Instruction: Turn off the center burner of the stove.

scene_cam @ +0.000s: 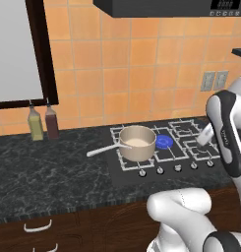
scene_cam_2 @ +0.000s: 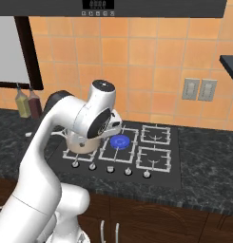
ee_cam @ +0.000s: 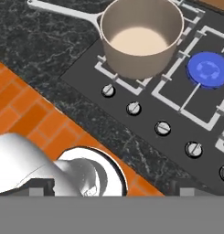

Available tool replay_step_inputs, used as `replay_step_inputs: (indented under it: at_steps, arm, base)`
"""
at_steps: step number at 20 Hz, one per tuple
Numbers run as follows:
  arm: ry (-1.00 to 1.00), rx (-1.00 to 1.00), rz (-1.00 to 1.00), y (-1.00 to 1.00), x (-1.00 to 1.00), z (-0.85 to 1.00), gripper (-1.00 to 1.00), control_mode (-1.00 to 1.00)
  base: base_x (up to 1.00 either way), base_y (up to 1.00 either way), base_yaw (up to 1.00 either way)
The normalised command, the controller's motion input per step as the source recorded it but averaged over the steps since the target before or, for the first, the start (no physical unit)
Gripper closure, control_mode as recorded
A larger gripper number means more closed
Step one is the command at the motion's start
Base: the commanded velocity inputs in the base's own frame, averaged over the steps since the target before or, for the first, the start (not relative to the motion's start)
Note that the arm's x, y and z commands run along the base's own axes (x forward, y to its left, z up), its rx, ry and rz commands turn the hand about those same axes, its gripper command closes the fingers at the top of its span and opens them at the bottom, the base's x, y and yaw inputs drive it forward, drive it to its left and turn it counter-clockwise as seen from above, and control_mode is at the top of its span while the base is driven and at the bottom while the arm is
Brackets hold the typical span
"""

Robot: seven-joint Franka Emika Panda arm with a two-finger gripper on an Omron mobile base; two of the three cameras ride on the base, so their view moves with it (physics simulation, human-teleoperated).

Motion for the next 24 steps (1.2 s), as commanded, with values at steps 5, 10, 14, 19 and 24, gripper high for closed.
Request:
replay_step_inputs:
  at_steps: [5,10,14,19,24]
  arm:
    - [0.00,-0.18,0.25,-0.06,0.00,-0.37,-1.00,-1.00]
    - [0.00,-0.20,0.21,-0.04,0.01,-0.52,-1.00,-1.00]
    - [-0.04,-0.15,0.21,-0.17,0.01,-0.46,-1.00,-1.00]
    - [-0.05,-0.11,0.22,-0.22,0.10,-0.39,-1.00,-1.00]
    - [0.00,-0.06,0.25,-0.09,0.26,-0.35,-1.00,-1.00]
  base:
    - [0.00,0.00,0.00]
    - [0.00,0.00,0.00]
    - [0.00,0.00,0.00]
    - [0.00,0.00,0.00]
    - [0.00,0.00,0.00]
